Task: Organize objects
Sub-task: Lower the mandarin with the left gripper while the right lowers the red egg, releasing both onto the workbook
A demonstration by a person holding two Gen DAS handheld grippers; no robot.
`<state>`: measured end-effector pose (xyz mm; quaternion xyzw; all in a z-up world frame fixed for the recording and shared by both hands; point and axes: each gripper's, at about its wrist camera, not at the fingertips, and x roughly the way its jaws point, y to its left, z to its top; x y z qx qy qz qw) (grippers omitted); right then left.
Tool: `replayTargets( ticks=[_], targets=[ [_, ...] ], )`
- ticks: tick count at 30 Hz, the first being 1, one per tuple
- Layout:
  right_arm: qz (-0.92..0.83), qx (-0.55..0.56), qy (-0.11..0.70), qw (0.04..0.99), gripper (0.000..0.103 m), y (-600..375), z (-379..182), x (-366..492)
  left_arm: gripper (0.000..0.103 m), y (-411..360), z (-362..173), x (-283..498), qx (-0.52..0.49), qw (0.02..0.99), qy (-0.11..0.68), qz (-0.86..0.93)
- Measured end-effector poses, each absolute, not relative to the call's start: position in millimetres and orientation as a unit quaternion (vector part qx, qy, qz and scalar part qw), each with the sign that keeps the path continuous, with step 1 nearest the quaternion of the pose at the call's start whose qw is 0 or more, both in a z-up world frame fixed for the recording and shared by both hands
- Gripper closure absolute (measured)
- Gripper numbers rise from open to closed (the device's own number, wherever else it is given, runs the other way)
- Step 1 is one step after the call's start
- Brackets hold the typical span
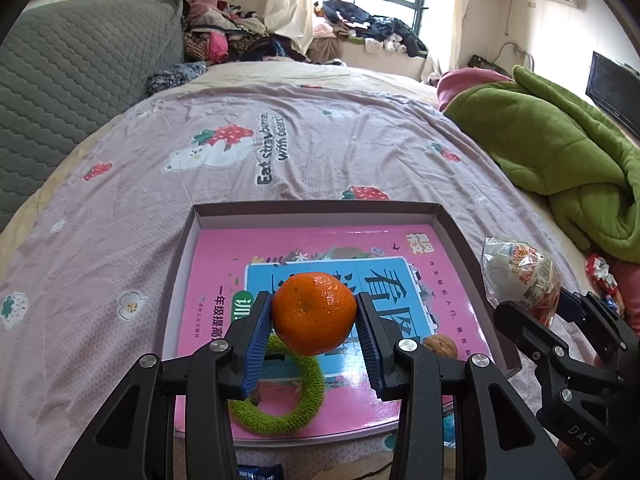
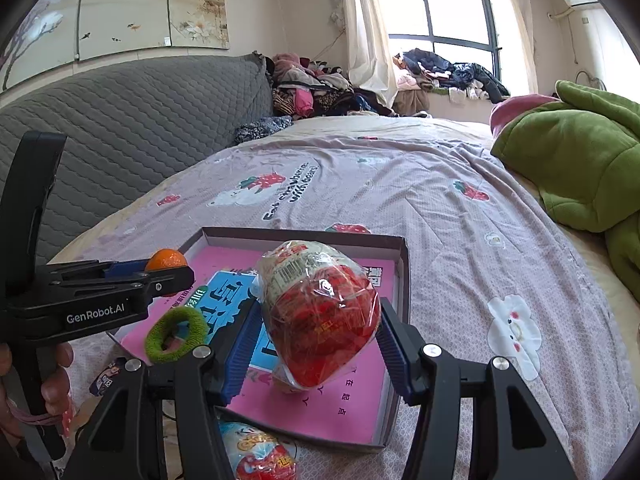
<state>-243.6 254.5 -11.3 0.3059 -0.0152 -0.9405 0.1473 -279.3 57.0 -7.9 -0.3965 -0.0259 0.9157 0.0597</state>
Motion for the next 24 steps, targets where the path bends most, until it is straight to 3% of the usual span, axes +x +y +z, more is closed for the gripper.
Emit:
replayTargets(
  ticks=[24],
  targets=[
    [-0.924, 0.359, 0.001, 0.131, 0.046, 233.2, -34.8, -293.2, 0.060, 48.2, -36.4, -324.6, -0.453, 0.066, -0.025, 0.889]
  ],
)
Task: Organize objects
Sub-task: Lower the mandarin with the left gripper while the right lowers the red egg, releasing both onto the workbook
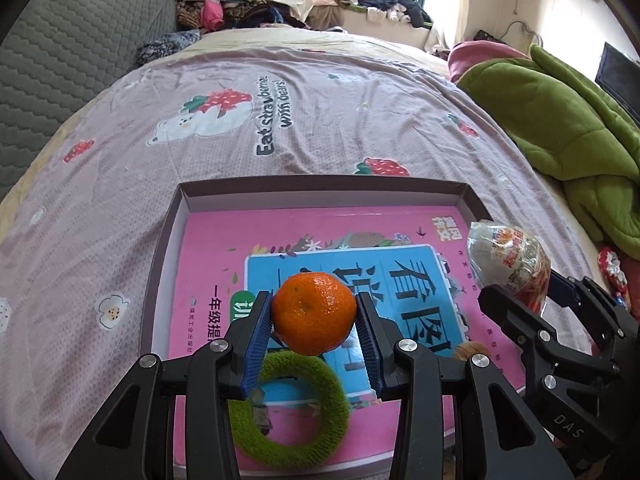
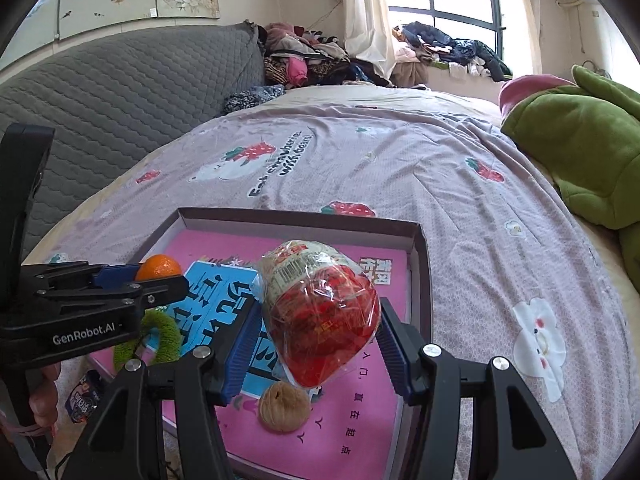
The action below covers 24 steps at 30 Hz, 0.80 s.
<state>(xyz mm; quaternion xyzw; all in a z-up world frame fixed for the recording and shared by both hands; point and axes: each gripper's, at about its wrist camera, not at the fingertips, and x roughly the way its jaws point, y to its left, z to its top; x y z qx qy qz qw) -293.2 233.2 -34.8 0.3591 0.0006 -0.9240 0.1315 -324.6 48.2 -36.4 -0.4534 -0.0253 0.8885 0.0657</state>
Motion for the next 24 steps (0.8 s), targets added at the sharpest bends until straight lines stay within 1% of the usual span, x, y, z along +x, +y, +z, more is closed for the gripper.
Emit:
replayTargets(
  ticks=[24],
  targets=[
    [-0.909, 0.397, 0.022, 0.122, 0.046, 221.6, -61.5, -312.9, 0.060, 24.0, -65.0, -343.7, -0.480, 0.048, -0.034, 0.876]
  ],
)
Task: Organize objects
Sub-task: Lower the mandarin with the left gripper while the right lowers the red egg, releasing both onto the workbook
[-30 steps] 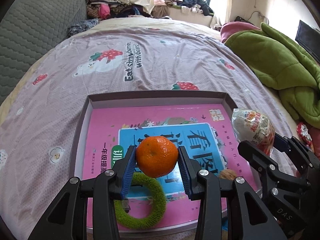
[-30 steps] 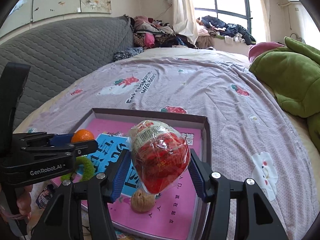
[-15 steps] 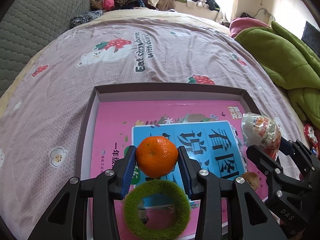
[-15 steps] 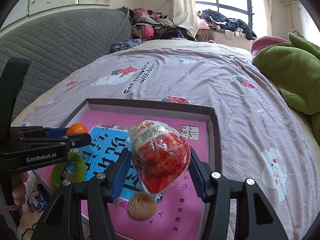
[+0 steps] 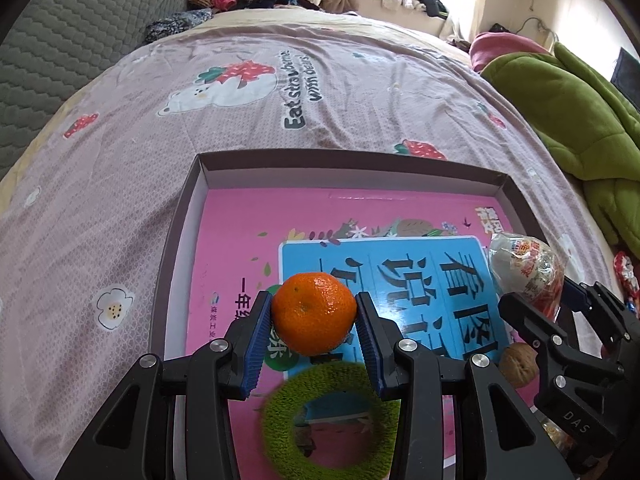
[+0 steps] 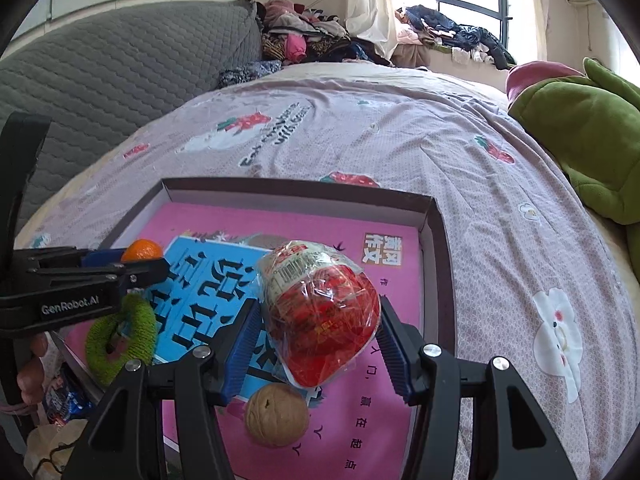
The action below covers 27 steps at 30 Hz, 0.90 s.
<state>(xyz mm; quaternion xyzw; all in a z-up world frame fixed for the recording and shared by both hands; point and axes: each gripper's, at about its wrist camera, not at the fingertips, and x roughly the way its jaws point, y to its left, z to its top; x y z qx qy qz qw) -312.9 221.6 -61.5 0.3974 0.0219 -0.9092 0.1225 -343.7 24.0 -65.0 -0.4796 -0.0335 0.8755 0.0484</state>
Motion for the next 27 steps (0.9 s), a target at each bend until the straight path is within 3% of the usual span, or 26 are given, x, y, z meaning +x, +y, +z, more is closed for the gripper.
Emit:
replayTargets(
  ticks=[27],
  targets=[
    [-0.894, 0.431, 0.043, 0.117, 0.045, 220.2, -71.9, -319.6, 0.060, 23.5, -73.2, -341.5, -0.488, 0.057, -0.016, 0.871]
  ],
)
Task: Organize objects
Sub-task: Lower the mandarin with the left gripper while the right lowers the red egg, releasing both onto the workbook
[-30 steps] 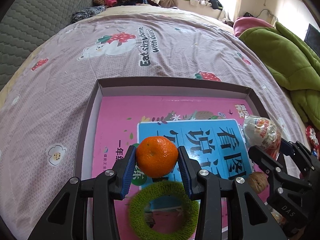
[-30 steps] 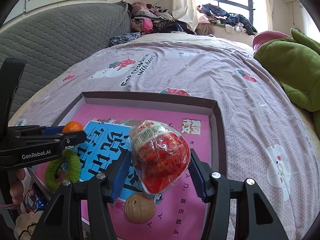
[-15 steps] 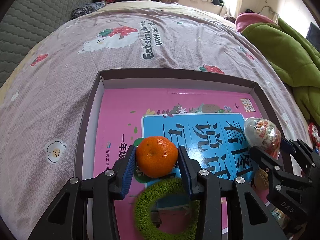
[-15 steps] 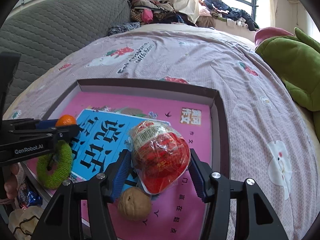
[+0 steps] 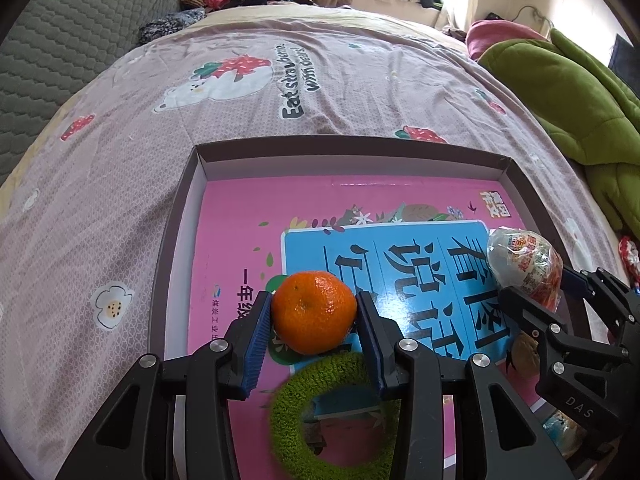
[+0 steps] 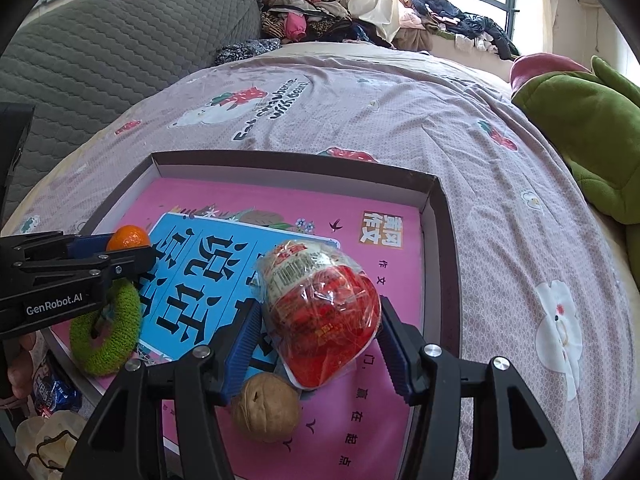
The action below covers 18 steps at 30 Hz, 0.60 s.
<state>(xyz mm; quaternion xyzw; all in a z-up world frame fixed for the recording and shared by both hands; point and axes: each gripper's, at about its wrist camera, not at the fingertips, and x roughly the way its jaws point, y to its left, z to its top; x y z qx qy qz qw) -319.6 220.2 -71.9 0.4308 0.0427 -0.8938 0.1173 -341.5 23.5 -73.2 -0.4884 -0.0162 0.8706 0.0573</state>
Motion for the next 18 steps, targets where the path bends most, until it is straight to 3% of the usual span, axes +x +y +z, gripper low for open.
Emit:
replayTargets(
  ticks=[12, 18],
  targets=[
    [-0.884, 0.448, 0.064, 0.115, 0.045, 215.7, -80.4, -319.7, 0.060, 24.7, -75.5, -337.4, -0.496, 0.061, -0.011, 0.866],
    [-0.889, 0.438, 0.065, 0.118, 0.045, 213.9, -76.3, -315.9, 0.046, 22.8, -73.5, -336.8, -0.495, 0.061, -0.013, 0.866]
  ],
)
